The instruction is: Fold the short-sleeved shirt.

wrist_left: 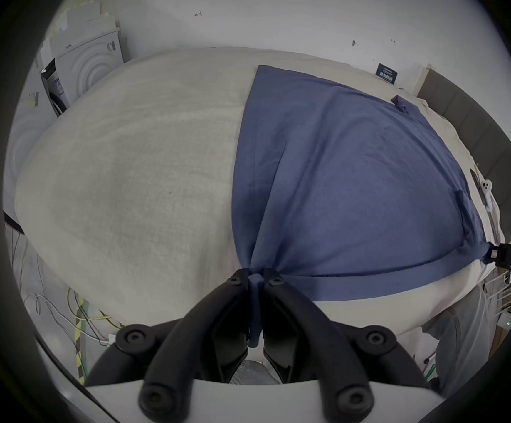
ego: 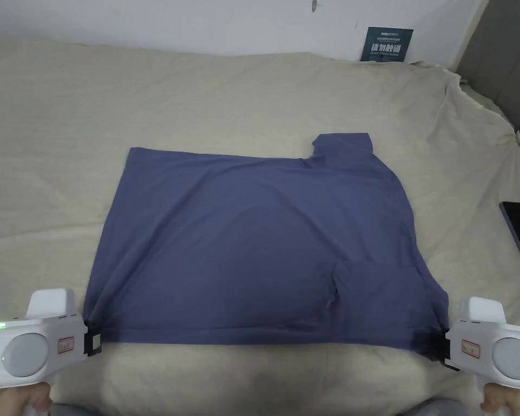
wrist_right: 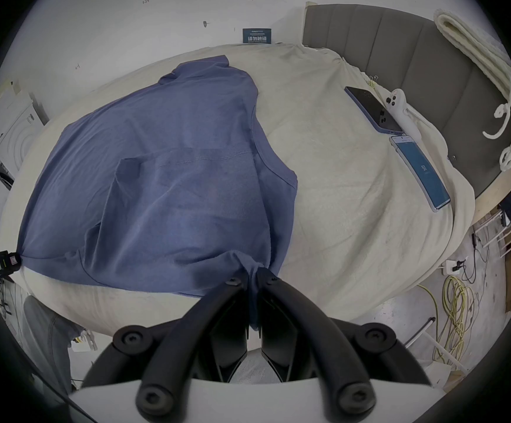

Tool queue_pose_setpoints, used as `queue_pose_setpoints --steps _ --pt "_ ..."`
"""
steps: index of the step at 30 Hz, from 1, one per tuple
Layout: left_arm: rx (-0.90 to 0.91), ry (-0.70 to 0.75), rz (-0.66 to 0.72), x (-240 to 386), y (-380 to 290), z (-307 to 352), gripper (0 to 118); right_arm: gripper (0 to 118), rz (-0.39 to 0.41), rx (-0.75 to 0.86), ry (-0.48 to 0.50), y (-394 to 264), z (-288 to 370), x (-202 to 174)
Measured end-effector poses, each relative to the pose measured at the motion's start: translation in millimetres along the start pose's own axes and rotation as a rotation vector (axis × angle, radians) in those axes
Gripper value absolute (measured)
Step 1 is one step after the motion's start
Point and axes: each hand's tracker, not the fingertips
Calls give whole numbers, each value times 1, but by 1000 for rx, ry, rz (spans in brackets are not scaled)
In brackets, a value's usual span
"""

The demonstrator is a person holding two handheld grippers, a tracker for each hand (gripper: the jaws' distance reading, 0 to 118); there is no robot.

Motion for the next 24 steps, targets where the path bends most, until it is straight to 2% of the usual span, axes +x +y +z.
queue_pose_setpoints --steps 7,11,13,18,24 --pt "52 -23 23 -9 35 37 3 3 -35 32 82 34 25 23" --pt "107 1 -2 -3 76 47 3 3 -80 91 133 78 40 26" --pt "125 8 -5 0 99 45 3 3 -76 117 143 105 42 23" --pt "138 54 -49 16 157 17 3 3 7 146 57 170 18 -6" --pt "109 97 -105 35 206 -45 3 3 32 118 -65 230 -43 -36"
